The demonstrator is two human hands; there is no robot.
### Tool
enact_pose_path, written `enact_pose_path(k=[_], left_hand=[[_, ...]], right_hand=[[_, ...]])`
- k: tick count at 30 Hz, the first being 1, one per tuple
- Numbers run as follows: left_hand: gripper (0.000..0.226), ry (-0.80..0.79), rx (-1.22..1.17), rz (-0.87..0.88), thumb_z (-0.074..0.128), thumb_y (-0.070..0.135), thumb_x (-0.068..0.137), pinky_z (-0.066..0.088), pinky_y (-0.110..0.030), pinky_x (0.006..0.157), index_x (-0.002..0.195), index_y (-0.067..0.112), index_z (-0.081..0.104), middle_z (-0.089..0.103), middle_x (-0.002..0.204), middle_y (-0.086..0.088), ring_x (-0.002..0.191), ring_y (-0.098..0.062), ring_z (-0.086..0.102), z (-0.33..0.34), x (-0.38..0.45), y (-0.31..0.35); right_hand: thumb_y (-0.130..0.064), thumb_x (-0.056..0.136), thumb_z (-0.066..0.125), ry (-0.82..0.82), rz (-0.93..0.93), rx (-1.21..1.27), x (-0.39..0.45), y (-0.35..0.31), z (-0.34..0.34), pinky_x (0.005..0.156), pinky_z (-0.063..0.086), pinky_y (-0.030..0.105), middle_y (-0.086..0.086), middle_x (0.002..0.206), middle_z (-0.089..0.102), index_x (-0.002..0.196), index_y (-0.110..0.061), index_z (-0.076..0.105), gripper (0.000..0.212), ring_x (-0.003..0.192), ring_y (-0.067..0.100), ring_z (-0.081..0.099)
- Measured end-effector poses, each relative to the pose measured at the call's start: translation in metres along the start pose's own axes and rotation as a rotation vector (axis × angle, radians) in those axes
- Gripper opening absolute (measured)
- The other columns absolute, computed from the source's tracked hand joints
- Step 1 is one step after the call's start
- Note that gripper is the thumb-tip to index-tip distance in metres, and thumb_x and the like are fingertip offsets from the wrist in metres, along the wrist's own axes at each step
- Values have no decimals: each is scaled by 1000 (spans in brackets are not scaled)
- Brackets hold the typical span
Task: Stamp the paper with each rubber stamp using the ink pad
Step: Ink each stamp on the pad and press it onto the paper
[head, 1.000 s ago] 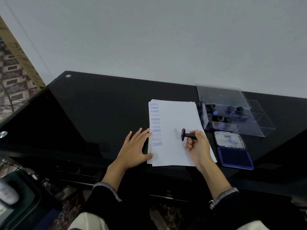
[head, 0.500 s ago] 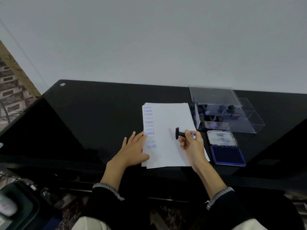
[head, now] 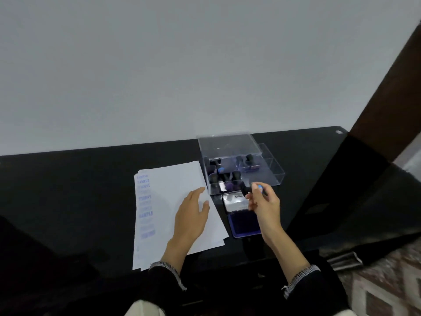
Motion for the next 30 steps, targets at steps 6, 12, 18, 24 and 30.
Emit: enact_pose_path(k=[6, 12, 18, 24, 30], left_hand=[[45, 18, 96, 44, 47, 32, 100, 36, -32, 109, 144, 23, 39, 45, 145, 6, 131, -13, 43, 16, 24, -7], [38, 75, 123, 84, 49, 30, 99, 31, -23, 104, 136, 24, 47, 55, 133, 11, 121, -9, 48, 17, 32, -14], [34, 119, 101, 86, 47, 34, 99, 24, -15, 100, 132, 24, 53, 54, 130, 13, 118, -4, 45, 18, 31, -18], [30, 161, 97, 105, 51, 33, 98, 29, -17, 99, 125, 22, 58, 59, 121, 12, 112, -6, 50, 20, 31, -20], [30, 174, 114, 131, 49, 36, 98, 27, -14, 99, 125, 24, 58, 59, 120, 14, 111, -3, 49, 23, 34, -25]], right_hand=[[-21, 99, 50, -55, -39, -11, 25, -9, -3, 59, 49, 26, 8, 73, 64, 98, -15, 61, 13, 60, 12, 56], [-27, 97, 54, -48, -90, -99, 61, -20, 15, 68, 52, 31, 7, 77, 68, 96, -16, 52, 11, 68, 15, 59], [-31, 96, 54, -146, -264, -458, 120, -32, 48, 66, 49, 24, 8, 84, 67, 99, -16, 62, 17, 72, 12, 59], [-20, 97, 54, -301, -331, -834, 166, -30, 81, 73, 47, 30, 9, 101, 59, 111, -5, 56, 20, 81, 21, 56], [-27, 97, 52, -453, -301, -1249, 181, -31, 94, 66, 44, 35, 13, 94, 57, 100, -10, 46, 19, 77, 30, 55]])
Point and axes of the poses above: each hand's wrist, its own x-axis towards the middle knuckle, its own z-axis out of the palm, y = z × x, the point moved 4 cm from there along x, towards the middle knuckle
